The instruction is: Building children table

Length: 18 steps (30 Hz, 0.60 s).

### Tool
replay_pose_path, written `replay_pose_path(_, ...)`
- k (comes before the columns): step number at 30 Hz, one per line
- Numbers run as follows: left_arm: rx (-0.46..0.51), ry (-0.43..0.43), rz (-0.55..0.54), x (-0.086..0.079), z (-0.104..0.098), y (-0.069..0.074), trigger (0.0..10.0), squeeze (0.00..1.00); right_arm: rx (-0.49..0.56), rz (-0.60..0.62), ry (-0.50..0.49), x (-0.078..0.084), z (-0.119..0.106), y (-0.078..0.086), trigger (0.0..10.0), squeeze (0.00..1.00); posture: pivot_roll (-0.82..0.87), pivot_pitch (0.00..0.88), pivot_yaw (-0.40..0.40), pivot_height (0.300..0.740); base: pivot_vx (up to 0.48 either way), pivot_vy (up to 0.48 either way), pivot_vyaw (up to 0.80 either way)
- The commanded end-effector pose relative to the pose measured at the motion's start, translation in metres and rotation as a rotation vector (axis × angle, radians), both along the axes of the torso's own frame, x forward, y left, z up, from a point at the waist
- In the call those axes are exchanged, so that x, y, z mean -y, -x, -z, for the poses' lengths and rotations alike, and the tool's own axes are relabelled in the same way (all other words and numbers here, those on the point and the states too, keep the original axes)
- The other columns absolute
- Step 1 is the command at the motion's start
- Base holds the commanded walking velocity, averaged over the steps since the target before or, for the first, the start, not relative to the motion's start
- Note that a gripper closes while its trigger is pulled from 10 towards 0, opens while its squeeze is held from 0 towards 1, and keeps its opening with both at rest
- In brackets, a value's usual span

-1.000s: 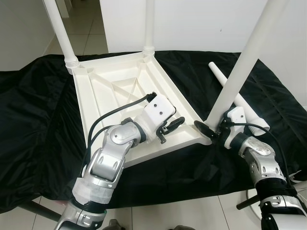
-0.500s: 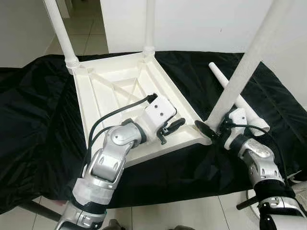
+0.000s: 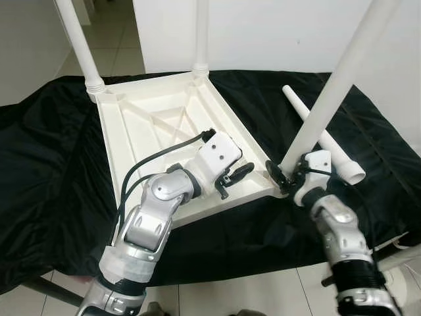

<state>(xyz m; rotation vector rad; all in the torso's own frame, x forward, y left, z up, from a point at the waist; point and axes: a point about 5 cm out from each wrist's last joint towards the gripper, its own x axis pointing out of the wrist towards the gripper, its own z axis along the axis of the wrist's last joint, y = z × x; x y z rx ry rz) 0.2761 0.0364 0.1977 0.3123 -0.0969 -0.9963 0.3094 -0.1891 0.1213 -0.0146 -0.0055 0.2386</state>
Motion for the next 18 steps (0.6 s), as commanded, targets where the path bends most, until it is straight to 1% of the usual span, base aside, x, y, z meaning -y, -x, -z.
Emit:
replay_pose_path(1, 0.004, 0.018, -0.088, -0.002, 0.001, -0.002, 10.0, 0.0, -0.102, 0.152, -0.007, -0.002, 0.018, 0.008, 10.0, 0.0, -0.11, 0.033, 0.012, 0.74, 0.0, 0.0, 0.0)
replay_pose_path(2, 0.001, 0.019, -0.087, -0.002, 0.002, -0.002, 10.0, 0.0, -0.111, 0.263, -0.017, -0.009, 0.019, 0.012, 10.0, 0.0, -0.12, 0.037, 0.012, 0.74, 0.0, 0.0, 0.0)
replay_pose_path(3, 0.001, 0.019, -0.087, -0.002, 0.002, -0.002, 10.0, 0.0, -0.111, 0.263, -0.017, -0.009, 0.019, 0.012, 10.0, 0.0, -0.12, 0.037, 0.012, 0.74, 0.0, 0.0, 0.0)
replay_pose_path(4, 0.0, 0.02, -0.086, -0.001, 0.002, -0.002, 10.0, 0.0, -0.115, 0.337, -0.02, -0.016, 0.018, 0.015, 10.0, 0.0, -0.12, 0.037, 0.012, 0.74, 0.0, 0.0, 0.0)
replay_pose_path(5, 0.0, 0.02, -0.086, -0.001, 0.002, -0.002, 10.0, 0.0, -0.115, 0.337, -0.02, -0.016, 0.018, 0.015, 10.0, 0.0, -0.12, 0.037, 0.012, 0.74, 0.0, 0.0, 0.0)
replay_pose_path(6, 0.0, 0.02, -0.086, -0.001, 0.002, -0.002, 10.0, 0.0, -0.117, 0.381, -0.022, -0.02, 0.018, 0.017, 10.0, 0.0, -0.12, 0.037, 0.012, 0.74, 0.0, 0.0, 0.0)
replay_pose_path(7, 0.0, 0.02, -0.086, -0.001, 0.002, -0.002, 10.0, 0.0, -0.117, 0.381, -0.022, -0.02, 0.018, 0.017, 10.0, 0.0, -0.12, 0.037, 0.012, 0.74, 0.0, 0.0, 0.0)
replay_pose_path(8, -0.001, 0.02, -0.087, -0.001, 0.002, -0.002, 10.0, 0.0, -0.112, 0.425, -0.047, -0.028, 0.016, 0.019, 10.0, 0.0, -0.12, 0.037, 0.012, 0.74, 0.0, 0.0, 0.0)
replay_pose_path(9, -0.001, 0.02, -0.087, -0.001, 0.002, -0.002, 10.0, 0.0, -0.112, 0.425, -0.047, -0.028, 0.016, 0.019, 10.0, 0.0, -0.12, 0.037, 0.012, 0.74, 0.0, 0.0, 0.0)
replay_pose_path(10, -0.001, 0.022, -0.087, -0.001, 0.001, -0.002, 10.0, 0.0, -0.096, 0.43, -0.068, -0.038, 0.013, 0.019, 10.0, 0.0, -0.12, 0.034, 0.011, 0.74, 0.0, 0.0, 0.0)
replay_pose_path(12, -0.001, 0.022, -0.087, -0.001, 0.001, -0.002, 10.0, 0.0, -0.096, 0.43, -0.068, -0.038, 0.013, 0.019, 10.0, 0.0, -0.12, 0.034, 0.011, 0.74, 0.0, 0.0, 0.0)
replay_pose_path(13, -0.001, 0.023, -0.088, -0.001, 0.001, -0.002, 10.0, 0.0, -0.078, 0.407, -0.097, -0.048, 0.008, 0.019, 10.0, 0.0, -0.12, 0.032, 0.014, 0.74, 0.0, 0.0, 0.0)
replay_pose_path(16, -0.001, 0.023, -0.088, -0.001, 0.001, -0.002, 10.0, 0.0, -0.078, 0.407, -0.097, -0.048, 0.008, 0.019, 10.0, 0.0, -0.12, 0.032, 0.014, 0.74, 0.0, 0.0, 0.0)
replay_pose_path(17, 0.0, 0.024, -0.087, 0.0, 0.001, -0.002, 10.0, 0.0, -0.045, 0.39, -0.115, -0.05, 0.002, 0.018, 10.0, 0.0, -0.12, 0.031, 0.01, 0.74, 0.0, 0.0, 0.0)
replay_pose_path(18, 0.001, 0.025, -0.089, 0.0, 0.0, -0.003, 10.0, 0.0, -0.031, 0.378, -0.132, -0.048, -0.003, 0.017, 10.0, 0.0, -0.12, 0.031, 0.007, 0.74, 0.0, 0.0, 0.0)
